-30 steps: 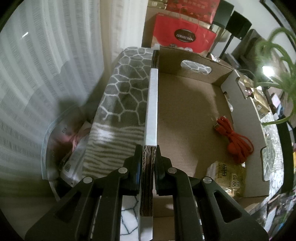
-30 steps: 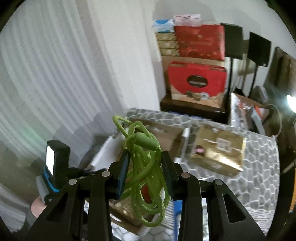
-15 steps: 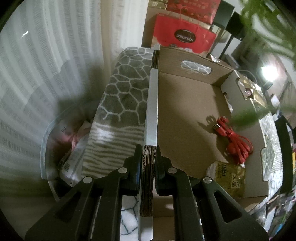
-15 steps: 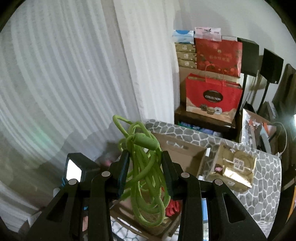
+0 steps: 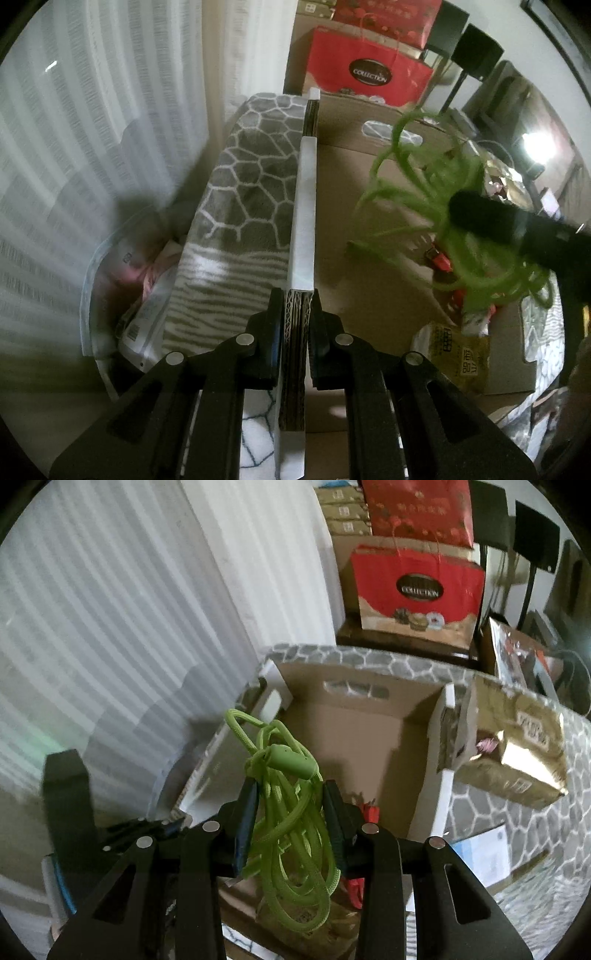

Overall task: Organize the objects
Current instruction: 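Lift the green cable into the box and open the right tool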

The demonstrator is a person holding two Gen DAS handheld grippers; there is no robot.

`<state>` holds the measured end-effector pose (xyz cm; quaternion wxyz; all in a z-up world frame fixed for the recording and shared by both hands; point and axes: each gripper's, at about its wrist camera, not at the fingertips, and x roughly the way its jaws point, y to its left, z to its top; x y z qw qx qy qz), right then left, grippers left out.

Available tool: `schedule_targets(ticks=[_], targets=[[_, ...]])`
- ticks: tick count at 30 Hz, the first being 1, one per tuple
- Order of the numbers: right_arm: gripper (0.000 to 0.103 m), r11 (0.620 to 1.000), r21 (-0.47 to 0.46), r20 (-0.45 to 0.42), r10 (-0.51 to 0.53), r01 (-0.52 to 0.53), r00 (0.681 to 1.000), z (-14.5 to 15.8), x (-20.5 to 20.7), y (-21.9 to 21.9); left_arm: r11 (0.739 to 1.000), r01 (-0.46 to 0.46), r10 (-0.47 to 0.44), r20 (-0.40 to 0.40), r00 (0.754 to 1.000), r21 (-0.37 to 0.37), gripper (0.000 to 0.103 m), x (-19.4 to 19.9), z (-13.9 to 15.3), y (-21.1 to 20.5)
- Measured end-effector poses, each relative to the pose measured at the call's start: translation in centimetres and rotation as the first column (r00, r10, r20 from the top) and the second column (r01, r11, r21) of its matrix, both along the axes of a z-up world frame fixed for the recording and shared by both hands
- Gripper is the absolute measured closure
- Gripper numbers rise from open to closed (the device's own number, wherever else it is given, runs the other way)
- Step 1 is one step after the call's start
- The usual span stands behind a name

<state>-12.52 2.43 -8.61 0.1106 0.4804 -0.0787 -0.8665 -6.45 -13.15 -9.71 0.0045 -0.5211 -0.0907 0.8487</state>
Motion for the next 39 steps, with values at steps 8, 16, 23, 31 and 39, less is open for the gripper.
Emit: schedule_targets(ticks=[8, 16, 23, 31, 39], targets=[[0.052, 0.995, -0.101, 0.123, 0.021, -0.008, 0.992, -3.2, 0.3, -0.5, 1.000, 0.001, -0.001, 0.000, 1.000, 0.004, 0.092, 0.0, 0.1, -0.1], [0.050, 0.990, -0.140, 0.119, 0.028, -0.011, 0.993, -2.1, 1.1, 1.4, 1.000, 0.002, -0.002, -0.001, 1.000, 0.005, 0.092, 0.0, 0.0, -0.3], [0.078, 0.992, -0.069, 0.131, 0.109, -0.101, 0.985, -2.9, 1.7, 0.0, 1.000, 0.001, -0.001, 0.000, 1.000, 0.004, 0.092, -0.1, 0.1, -0.4], [0.085, 0.984, -0.066, 0.148, 0.174, -0.166, 0.974, -4.4, 1.4, -2.3, 1.000, 0.003, -0.003, 0.000, 1.000, 0.004, 0.092, 0.0, 0.0, -0.5], [0.085, 0.978, -0.073, 0.157, 0.206, -0.197, 0.966, -3.7, 2.5, -1.7, 1.000, 0.005, -0.005, 0.000, 1.000, 0.016, 0.092, 0.1, -0.1, -0.6]])
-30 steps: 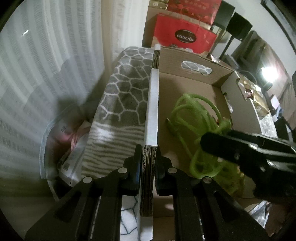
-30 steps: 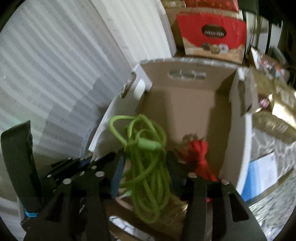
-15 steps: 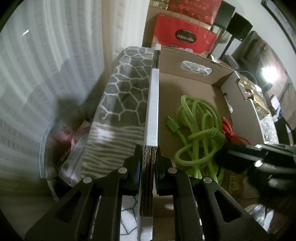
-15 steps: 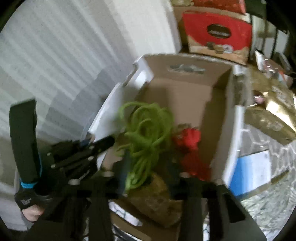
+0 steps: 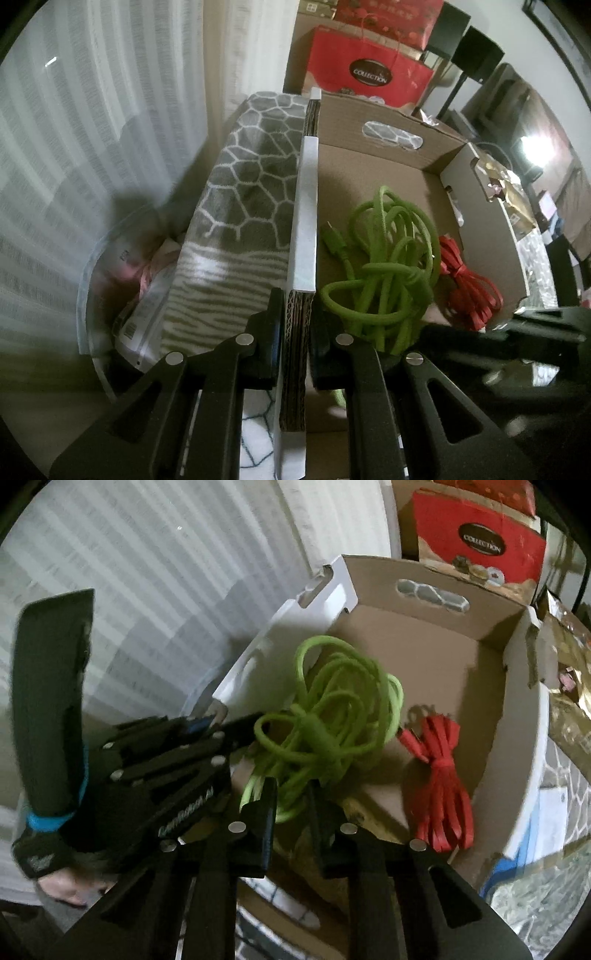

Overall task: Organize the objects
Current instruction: 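Withdraw the open right tool up out of the box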

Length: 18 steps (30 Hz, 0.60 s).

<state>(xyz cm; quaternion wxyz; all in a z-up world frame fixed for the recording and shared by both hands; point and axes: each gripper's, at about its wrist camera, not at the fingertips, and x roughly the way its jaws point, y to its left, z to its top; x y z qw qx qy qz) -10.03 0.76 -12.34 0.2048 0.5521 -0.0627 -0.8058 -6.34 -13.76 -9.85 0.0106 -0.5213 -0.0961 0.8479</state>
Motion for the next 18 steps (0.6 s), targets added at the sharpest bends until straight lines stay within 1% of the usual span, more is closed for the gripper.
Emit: schedule_targets(ticks=[3, 4, 5, 7, 9, 10, 11, 13, 14, 16, 18], targets=[[0.085, 0.998, 0.000, -0.057, -0.069, 0.069, 0.996, 1.6, -0.5, 1.7, 1.000, 0.002, -0.002, -0.002, 1.000, -0.001, 0.092, 0.1, 0.0, 0.0], [0.084, 0.995, -0.007, -0.070, -0.096, 0.096, 0.993, 2.0, -0.9, 2.4, 1.000, 0.002, -0.002, -0.002, 1.000, -0.001, 0.092, 0.1, 0.0, 0.1], [0.079, 0.993, -0.009, -0.080, -0.122, 0.121, 0.989, 2.4, -1.5, 2.9, 1.000, 0.001, -0.001, -0.002, 1.000, 0.000, 0.092, 0.1, 0.0, 0.1], [0.075, 0.988, -0.001, -0.111, -0.154, 0.154, 0.982, 2.8, -2.7, 3.4, 1.000, 0.002, -0.002, -0.001, 1.000, -0.002, 0.092, 0.1, 0.0, 0.1], [0.075, 0.985, 0.015, -0.128, -0.169, 0.173, 0.977, 2.7, -4.1, 3.5, 1.000, 0.003, -0.003, -0.001, 1.000, -0.004, 0.092, 0.1, 0.0, 0.1], [0.075, 0.984, 0.019, -0.129, -0.173, 0.177, 0.976, 2.4, -4.9, 3.4, 1.000, 0.004, -0.004, -0.001, 1.000, -0.004, 0.092, 0.1, -0.1, 0.1], [0.072, 0.984, 0.023, -0.123, -0.173, 0.177, 0.977, 2.0, -5.7, 3.3, 1.000, 0.004, -0.004, -0.001, 1.000, -0.005, 0.092, 0.2, -0.1, 0.1], [0.069, 0.984, 0.033, -0.100, -0.169, 0.173, 0.981, 0.7, -7.1, 2.8, 1.000, 0.005, -0.005, -0.001, 1.000, -0.006, 0.092, 0.1, -0.1, 0.1], [0.069, 0.985, 0.036, -0.082, -0.164, 0.167, 0.983, 0.1, -7.6, 2.6, 1.000, 0.005, -0.005, 0.000, 1.000, -0.006, 0.092, 0.1, -0.1, 0.1], [0.069, 0.988, 0.016, -0.043, -0.156, 0.156, 0.987, -0.7, -7.8, 2.1, 1.000, 0.005, -0.005, 0.000, 1.000, -0.003, 0.092, 0.2, -0.1, 0.1], [0.069, 0.991, -0.006, -0.025, -0.132, 0.132, 0.991, -1.0, -7.5, 1.4, 1.000, 0.005, -0.005, 0.001, 1.000, 0.001, 0.092, 0.2, -0.1, 0.1]])
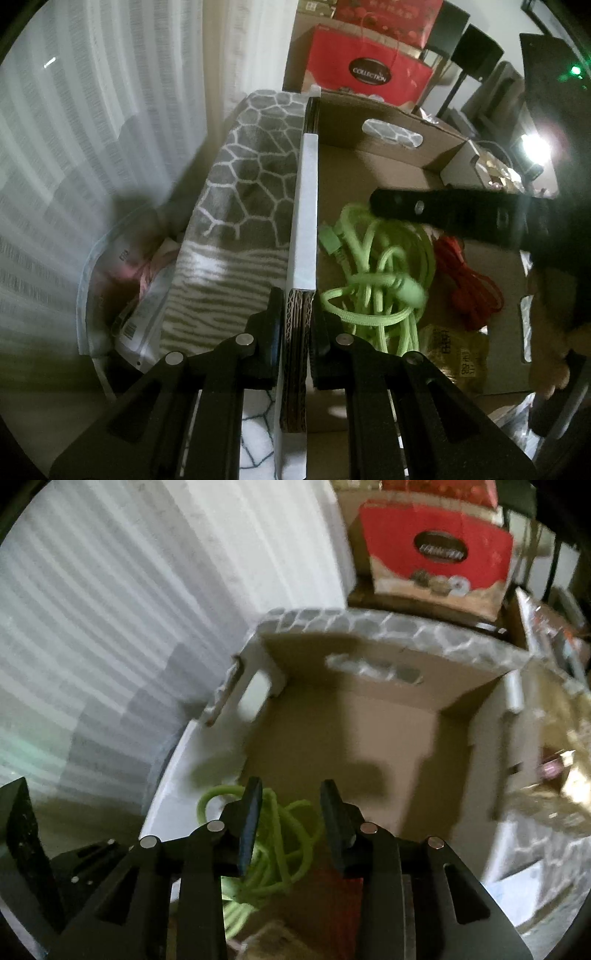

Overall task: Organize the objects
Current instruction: 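Withdraw the open right tool up out of the box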

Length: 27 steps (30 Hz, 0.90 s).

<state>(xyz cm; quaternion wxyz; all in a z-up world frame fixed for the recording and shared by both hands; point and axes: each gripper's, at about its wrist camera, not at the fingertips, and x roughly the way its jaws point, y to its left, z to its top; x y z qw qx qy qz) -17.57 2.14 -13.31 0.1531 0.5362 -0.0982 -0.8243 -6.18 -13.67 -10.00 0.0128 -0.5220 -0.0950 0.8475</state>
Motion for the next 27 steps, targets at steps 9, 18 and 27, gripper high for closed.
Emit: schedule_targets(ticks=[9, 18, 27], targets=[[0.070, 1.000, 0.013, 0.011, 0.021, -0.021, 1.000, 0.4, 2.0, -0.3, 1.000, 0.007, -0.007, 0.002, 1.000, -0.006, 0.092, 0.0, 0.0, 0.1], [0.047, 0.993, 0.114, -0.077, -0.025, 0.033, 0.997, 2.9, 2.9, 3.3, 1.000, 0.014, -0.014, 0.003, 1.000, -0.007, 0.092, -0.1, 0.0, 0.2], [0.042, 0.981, 0.180, 0.011, 0.073, -0.074, 0.997, 0.6, 2.6, 1.8, 1.000, 0.017, -0.017, 0.002, 1.000, -0.007, 0.092, -0.1, 0.1, 0.2]])
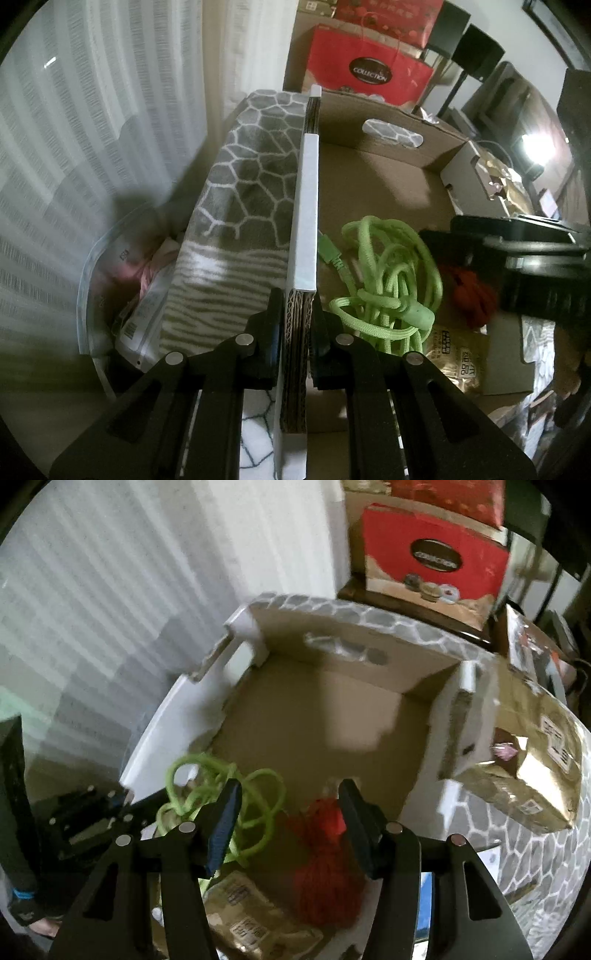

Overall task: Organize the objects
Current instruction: 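Withdraw the open right tool up out of the box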

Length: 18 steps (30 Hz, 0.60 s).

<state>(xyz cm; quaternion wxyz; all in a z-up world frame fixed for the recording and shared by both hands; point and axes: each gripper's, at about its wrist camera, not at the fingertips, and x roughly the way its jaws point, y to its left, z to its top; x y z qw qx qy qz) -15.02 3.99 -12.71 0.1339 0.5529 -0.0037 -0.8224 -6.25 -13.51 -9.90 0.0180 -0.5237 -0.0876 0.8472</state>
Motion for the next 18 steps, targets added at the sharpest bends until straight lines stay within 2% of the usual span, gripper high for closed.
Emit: schedule_targets(ticks=[2, 6, 7, 8, 10, 15, 18], targets=[[0.038, 0.999, 0.033, 0.006, 0.018, -0.018, 1.000, -0.3, 0.1, -0.5, 1.000, -0.001, 0.001, 0.000, 1.000, 0.000, 0.092, 0.0, 0.0, 0.0], [0.037, 0.999, 0.052, 0.019, 0.014, -0.015, 1.000, -0.6, -0.1, -0.8, 1.000, 0.000, 0.000, 0.001, 1.000, 0.000, 0.092, 0.1, 0.1, 0.0], [0.042, 0.998, 0.060, 0.017, 0.014, -0.015, 1.000, -0.6, -0.2, -0.8, 1.000, 0.000, 0.000, 0.001, 1.000, 0.000, 0.092, 0.0, 0.0, 0.0], [0.062, 0.997, 0.071, 0.011, 0.015, -0.015, 1.000, -0.5, -0.2, -0.9, 1.000, -0.001, 0.001, 0.002, 1.000, 0.001, 0.092, 0.0, 0.0, -0.1], [0.084, 0.995, 0.101, -0.011, 0.010, -0.008, 1.000, 0.1, -0.3, -0.8, 1.000, 0.000, 0.000, 0.002, 1.000, 0.001, 0.092, 0.0, 0.0, 0.0], [0.082, 0.995, 0.101, -0.053, -0.016, 0.021, 0.998, 2.0, -0.5, 0.5, 1.000, -0.001, 0.001, 0.001, 1.000, 0.000, 0.092, 0.0, 0.0, 0.0], [0.082, 0.983, 0.183, -0.066, -0.014, 0.026, 0.998, 2.0, -0.8, 0.5, 1.000, -0.001, 0.001, 0.002, 1.000, 0.001, 0.092, 0.0, 0.1, -0.1]])
